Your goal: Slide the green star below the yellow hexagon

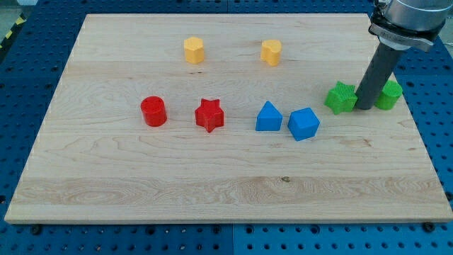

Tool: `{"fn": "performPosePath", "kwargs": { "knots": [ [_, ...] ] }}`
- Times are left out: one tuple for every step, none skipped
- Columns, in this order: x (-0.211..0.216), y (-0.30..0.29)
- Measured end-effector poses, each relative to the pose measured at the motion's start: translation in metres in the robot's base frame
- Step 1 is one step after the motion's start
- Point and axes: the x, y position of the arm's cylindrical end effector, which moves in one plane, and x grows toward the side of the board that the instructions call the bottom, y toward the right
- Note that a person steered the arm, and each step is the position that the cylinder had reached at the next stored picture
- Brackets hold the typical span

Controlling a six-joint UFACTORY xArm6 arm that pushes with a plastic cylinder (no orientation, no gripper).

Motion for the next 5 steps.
{"fn": "performPosePath", "kwargs": {
  "knots": [
    [0.000, -0.010],
    [0.000, -0.025],
    [0.000, -0.036],
    [-0.003, -0.052],
    [-0.011, -0.071]
  ]
}}
